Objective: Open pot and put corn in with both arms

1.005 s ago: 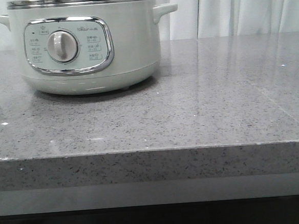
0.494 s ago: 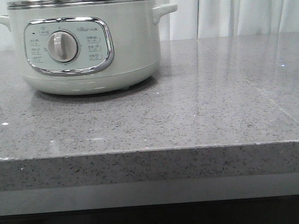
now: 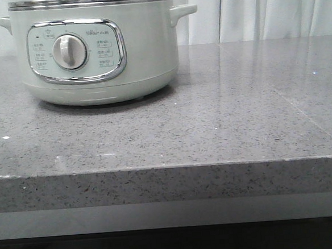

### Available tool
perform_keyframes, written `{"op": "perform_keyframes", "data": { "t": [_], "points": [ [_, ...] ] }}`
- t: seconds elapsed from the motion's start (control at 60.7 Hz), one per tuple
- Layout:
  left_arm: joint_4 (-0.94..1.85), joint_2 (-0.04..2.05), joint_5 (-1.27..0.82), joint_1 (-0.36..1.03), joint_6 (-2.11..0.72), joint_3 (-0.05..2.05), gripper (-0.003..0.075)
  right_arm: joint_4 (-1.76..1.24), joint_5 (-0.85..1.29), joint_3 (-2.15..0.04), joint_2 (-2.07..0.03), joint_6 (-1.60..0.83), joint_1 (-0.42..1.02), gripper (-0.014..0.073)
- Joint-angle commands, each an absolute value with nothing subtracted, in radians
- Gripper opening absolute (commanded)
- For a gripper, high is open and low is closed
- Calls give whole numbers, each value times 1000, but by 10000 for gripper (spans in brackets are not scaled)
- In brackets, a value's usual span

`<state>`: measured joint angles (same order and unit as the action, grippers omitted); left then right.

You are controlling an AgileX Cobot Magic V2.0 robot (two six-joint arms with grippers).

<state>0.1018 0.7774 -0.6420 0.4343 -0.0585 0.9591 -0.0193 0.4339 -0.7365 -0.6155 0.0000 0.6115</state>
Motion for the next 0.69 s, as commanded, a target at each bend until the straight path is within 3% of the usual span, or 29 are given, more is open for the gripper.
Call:
{"op": "perform_keyframes", "data": {
  "t": [0.0, 0.181, 0.313, 0.395, 0.511, 0.576, 0.675],
  "points": [
    [107, 703, -563, 444, -62, 906, 365, -19, 359, -765, -613, 0, 609, 520],
    [107, 628, -559, 444, -62, 817, 364, -19, 360, -765, -613, 0, 609, 505],
    [107, 623, -558, 444, -62, 808, 276, -19, 373, -765, -613, 0, 609, 315],
    [107, 623, -542, 444, -62, 808, 173, -19, 385, -765, -613, 0, 609, 155],
    [107, 623, -524, 444, -62, 808, 46, -19, 396, -765, -613, 0, 609, 3],
    [105, 623, -527, 444, -62, 808, -22, -19, 403, -765, -613, 0, 609, -55],
    [107, 623, -533, 444, -62, 808, -20, -19, 407, -765, -613, 0, 609, -67]
  ]
}}
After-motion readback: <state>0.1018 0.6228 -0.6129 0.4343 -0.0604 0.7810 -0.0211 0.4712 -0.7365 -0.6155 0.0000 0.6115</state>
